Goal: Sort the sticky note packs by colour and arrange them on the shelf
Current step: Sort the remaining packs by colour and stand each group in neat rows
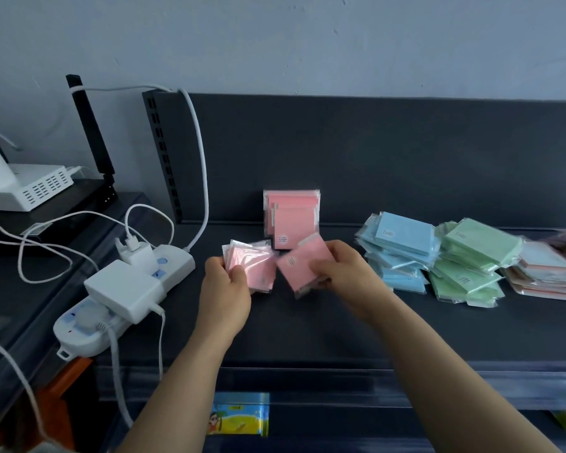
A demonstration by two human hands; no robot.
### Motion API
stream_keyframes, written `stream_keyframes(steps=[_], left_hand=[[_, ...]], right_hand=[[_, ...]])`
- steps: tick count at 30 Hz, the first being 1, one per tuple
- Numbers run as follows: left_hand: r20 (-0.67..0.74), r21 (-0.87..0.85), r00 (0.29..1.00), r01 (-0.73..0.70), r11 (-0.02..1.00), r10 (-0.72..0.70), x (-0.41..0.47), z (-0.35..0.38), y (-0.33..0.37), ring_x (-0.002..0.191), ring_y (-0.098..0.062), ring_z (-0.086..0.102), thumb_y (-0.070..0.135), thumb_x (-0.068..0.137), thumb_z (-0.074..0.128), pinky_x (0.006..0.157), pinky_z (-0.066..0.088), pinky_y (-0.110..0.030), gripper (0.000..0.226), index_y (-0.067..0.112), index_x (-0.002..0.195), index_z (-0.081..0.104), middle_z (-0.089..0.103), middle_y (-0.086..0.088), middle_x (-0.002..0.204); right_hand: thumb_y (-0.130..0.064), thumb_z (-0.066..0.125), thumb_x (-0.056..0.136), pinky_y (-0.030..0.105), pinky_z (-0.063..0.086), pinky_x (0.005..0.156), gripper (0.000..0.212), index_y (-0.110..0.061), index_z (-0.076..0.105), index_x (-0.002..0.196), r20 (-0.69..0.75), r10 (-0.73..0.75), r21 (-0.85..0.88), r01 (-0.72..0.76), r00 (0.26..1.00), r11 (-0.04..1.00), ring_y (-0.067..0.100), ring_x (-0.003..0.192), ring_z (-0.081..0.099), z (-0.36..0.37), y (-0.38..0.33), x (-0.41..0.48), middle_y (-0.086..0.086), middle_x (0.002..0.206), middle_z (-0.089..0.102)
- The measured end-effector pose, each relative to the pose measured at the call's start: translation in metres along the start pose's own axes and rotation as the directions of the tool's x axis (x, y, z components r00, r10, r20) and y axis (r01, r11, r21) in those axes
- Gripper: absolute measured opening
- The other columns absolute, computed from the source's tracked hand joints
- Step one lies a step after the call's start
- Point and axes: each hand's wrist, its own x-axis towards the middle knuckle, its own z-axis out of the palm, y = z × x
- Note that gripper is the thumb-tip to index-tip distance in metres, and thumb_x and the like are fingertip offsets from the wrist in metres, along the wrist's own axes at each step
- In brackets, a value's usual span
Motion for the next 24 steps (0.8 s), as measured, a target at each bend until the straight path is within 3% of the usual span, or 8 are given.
stream_keyframes(steps=[3, 7, 10, 13, 15, 18, 21, 24], left_hand=[[0.176, -0.266, 0.983, 0.089, 0.96, -0.042, -0.002, 0.012, 0.002, 0.096, -0.014, 0.065, 0.013, 0.101, 0.037, 0.091, 0.054, -0.039, 0.021, 0.014, 0.12, 0.046, 0.06, 0.004, 0.11], [0.231, -0.324, 0.973, 0.068, 0.944, 0.009, -0.003, 0.022, 0.005, 0.099, -0.01, 0.064, 0.012, 0.103, 0.034, 0.091, 0.055, -0.036, 0.026, 0.017, 0.126, 0.045, 0.058, 0.006, 0.118], [0.124, -0.281, 0.991, -0.008, 0.96, 0.045, 0.003, 0.022, 0.003, 0.098, -0.01, 0.063, 0.014, 0.103, 0.034, 0.084, 0.057, -0.035, 0.023, 0.023, 0.12, 0.046, 0.058, 0.007, 0.115], [0.04, -0.18, 0.992, -0.11, 0.978, 0.119, 0.011, 0.015, 0.003, 0.097, -0.008, 0.061, 0.015, 0.103, 0.034, 0.081, 0.058, -0.034, 0.029, 0.03, 0.124, 0.047, 0.058, 0.008, 0.113], [0.091, -0.189, 0.986, -0.118, 0.975, 0.137, 0.014, 0.013, 0.005, 0.098, -0.01, 0.062, 0.016, 0.103, 0.034, 0.08, 0.059, -0.038, 0.032, 0.033, 0.126, 0.049, 0.06, 0.01, 0.112], [0.261, -0.222, 0.957, -0.068, 0.973, 0.127, 0.011, 0.014, 0.013, 0.092, -0.012, 0.068, 0.029, 0.104, 0.039, 0.075, 0.06, -0.037, 0.022, 0.035, 0.119, 0.054, 0.065, 0.009, 0.107], [0.372, -0.184, 0.918, -0.073, 0.98, 0.138, 0.008, 0.018, 0.012, 0.086, -0.012, 0.071, 0.037, 0.098, 0.051, 0.071, 0.06, -0.031, 0.026, 0.027, 0.122, 0.054, 0.069, 0.003, 0.105], [0.335, -0.171, 0.931, -0.089, 0.981, 0.143, 0.01, 0.021, 0.008, 0.087, -0.012, 0.07, 0.026, 0.098, 0.053, 0.071, 0.06, -0.032, 0.024, 0.023, 0.122, 0.053, 0.067, 0.0, 0.108]], right_hand=[[-0.009, 0.063, 0.09, 0.031, 0.056, 0.079, 0.018, -0.008, 0.06, 0.107, -0.028, 0.023, 0.213, -0.016, 0.999, 0.977, 0.022, 0.093, 0.067, 0.002, 0.009, -0.001, 0.01, 0.107, 0.069], [-0.013, 0.064, 0.09, 0.036, 0.058, 0.083, 0.02, -0.011, 0.06, 0.11, -0.045, 0.026, 0.231, -0.014, 0.999, 0.973, 0.023, 0.096, 0.067, 0.0, 0.015, 0.001, 0.009, 0.108, 0.068], [-0.006, 0.058, 0.093, 0.035, 0.059, 0.079, 0.026, -0.018, 0.058, 0.116, -0.037, -0.042, 0.235, 0.05, 0.998, 0.971, 0.021, 0.096, 0.067, -0.001, 0.011, 0.0, 0.007, 0.109, 0.066], [0.003, 0.059, 0.089, 0.024, 0.057, 0.077, 0.046, -0.027, 0.056, 0.123, -0.032, -0.165, 0.124, 0.167, 0.986, 0.978, 0.01, 0.086, 0.068, -0.008, 0.009, 0.001, 0.002, 0.1, 0.068], [0.003, 0.066, 0.084, 0.03, 0.057, 0.08, 0.061, -0.032, 0.048, 0.13, 0.01, -0.195, 0.088, 0.194, 0.981, 0.977, 0.018, 0.09, 0.069, -0.012, 0.008, 0.002, 0.005, 0.097, 0.071], [0.002, 0.073, 0.079, 0.038, 0.058, 0.078, 0.051, -0.019, 0.053, 0.121, 0.019, -0.21, 0.076, 0.208, 0.978, 0.975, 0.027, 0.091, 0.069, -0.009, 0.003, 0.005, 0.008, 0.095, 0.073], [-0.004, 0.079, 0.075, 0.031, 0.058, 0.078, 0.032, -0.015, 0.066, 0.102, 0.007, -0.322, -0.027, 0.322, 0.947, 0.946, 0.018, 0.086, 0.065, -0.001, -0.002, 0.006, 0.005, 0.096, 0.071], [-0.021, 0.081, 0.075, 0.016, 0.05, 0.083, 0.047, -0.027, 0.063, 0.118, -0.009, -0.344, -0.199, 0.335, 0.939, 0.921, 0.006, 0.095, 0.056, 0.003, 0.001, 0.01, -0.003, 0.111, 0.056]])
